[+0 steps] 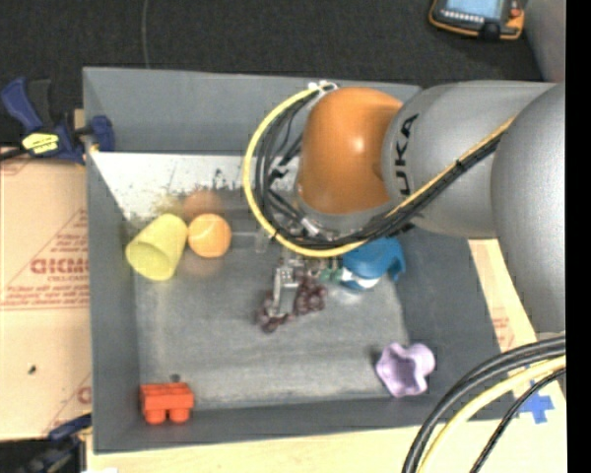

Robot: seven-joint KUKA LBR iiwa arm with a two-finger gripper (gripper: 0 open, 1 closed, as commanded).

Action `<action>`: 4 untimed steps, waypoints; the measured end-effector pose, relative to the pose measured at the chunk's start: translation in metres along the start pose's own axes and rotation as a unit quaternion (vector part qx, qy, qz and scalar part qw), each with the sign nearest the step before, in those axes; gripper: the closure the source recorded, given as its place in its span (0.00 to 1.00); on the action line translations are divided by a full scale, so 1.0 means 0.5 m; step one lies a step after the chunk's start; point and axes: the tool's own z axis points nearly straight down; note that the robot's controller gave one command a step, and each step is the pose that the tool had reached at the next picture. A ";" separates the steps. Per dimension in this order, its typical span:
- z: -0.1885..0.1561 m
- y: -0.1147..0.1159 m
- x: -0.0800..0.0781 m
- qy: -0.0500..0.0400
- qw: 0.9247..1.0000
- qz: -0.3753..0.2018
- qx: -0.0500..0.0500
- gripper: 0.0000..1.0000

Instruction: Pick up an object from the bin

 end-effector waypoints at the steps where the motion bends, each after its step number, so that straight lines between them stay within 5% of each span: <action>1: 0.000 0.000 0.000 0.000 1.000 0.000 0.000 0.00; 3: 0.115 -0.046 -0.011 -0.003 1.000 0.023 -0.001 0.00; 4: 0.077 -0.048 0.002 0.001 1.000 0.019 0.000 0.00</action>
Offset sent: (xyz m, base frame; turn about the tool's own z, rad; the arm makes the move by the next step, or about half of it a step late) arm -0.0041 -0.0161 -0.0405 0.0399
